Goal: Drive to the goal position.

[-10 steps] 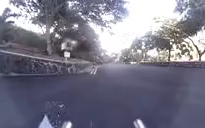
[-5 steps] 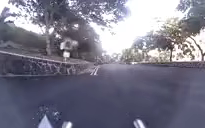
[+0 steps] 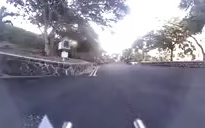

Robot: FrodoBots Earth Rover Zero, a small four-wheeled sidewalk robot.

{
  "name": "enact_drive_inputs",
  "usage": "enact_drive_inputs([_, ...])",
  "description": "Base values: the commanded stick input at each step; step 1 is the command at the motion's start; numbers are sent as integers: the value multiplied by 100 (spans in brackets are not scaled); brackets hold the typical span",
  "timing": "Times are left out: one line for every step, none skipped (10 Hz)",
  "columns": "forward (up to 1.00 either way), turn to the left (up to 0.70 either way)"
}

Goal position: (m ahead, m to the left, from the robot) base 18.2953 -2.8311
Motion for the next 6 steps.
enact_drive_inputs([50,0])
enact_drive_inputs([50,-29])
enact_drive_inputs([50,-44])
enact_drive_inputs([50,-21])
enact_drive_inputs([50,0])
enact_drive_inputs([50,0])
